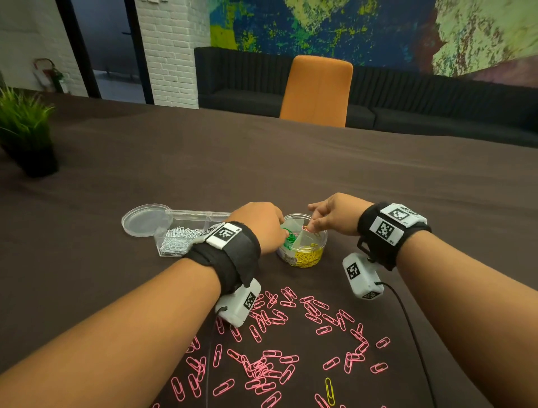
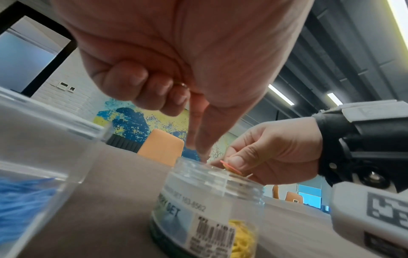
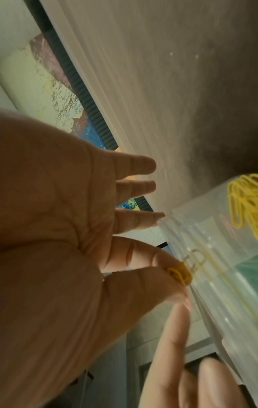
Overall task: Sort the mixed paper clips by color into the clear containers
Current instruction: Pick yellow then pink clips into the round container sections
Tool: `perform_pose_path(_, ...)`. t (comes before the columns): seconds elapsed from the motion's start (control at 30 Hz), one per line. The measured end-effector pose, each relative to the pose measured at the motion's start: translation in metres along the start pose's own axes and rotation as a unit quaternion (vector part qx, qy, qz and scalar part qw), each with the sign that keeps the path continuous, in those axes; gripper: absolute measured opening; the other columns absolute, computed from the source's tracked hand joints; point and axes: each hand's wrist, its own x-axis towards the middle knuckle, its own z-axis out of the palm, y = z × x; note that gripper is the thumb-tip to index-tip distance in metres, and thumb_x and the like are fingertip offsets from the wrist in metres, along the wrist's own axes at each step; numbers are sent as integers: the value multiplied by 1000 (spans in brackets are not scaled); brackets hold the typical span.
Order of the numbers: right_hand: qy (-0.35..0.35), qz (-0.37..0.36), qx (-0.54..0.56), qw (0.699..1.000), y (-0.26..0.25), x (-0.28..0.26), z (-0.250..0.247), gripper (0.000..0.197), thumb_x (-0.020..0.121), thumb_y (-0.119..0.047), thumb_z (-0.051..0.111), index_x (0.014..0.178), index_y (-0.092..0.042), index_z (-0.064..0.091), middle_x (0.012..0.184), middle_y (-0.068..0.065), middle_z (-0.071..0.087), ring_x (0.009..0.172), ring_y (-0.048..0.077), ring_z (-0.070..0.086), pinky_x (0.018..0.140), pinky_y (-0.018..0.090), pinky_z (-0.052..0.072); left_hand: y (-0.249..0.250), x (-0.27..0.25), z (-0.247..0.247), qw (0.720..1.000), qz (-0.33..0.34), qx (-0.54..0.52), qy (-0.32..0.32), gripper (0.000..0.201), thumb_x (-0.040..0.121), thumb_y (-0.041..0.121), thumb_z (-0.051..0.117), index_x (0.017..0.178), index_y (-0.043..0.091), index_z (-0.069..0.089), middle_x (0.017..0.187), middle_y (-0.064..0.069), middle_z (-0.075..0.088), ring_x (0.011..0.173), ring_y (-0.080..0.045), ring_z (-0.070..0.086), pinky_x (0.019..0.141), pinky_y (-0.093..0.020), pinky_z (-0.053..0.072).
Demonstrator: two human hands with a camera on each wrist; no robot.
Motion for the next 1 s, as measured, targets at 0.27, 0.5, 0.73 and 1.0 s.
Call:
perform_pose_path(0.27,1,-26,107,994,15,-1,7,3,83,-25,75,82,-26,77,133,-8,60,123,-4,45,108,28,27,24,21,-7,997,26,-65,-17,18,85,44,70,93,30,77,98,8,72,96,-14,64,82,-29,52)
perform_pose_path(0.5,42,-13,107,993,32,-5,11,5,82,-23,77,86,-22,79,132,-5,62,113,-4,50,98,22,30,31,42,-8,999,22,-30,-26,16,90,35,68,86,20,75,94,3,73,91,-19,66,73,-26,48)
perform_pose_path(0.73,53,-14,78,995,29,-13,12,9,79,-20,79,88,-17,80,122,-5,68,98,-5,56,93,22,37,42,45,4,998,48,10,-31,26,94,20,49,110,24,69,111,1,68,105,-22,62,90,-34,51)
perform_pose_path(1.0,116,-11,141,983,43,-26,17,19,83,-3,68,83,-21,62,92,5,69,80,18,63,85,43,57,57,29,5,982,98,-141,-79,21,89,5,48,98,22,57,100,2,70,86,-16,67,78,-34,54)
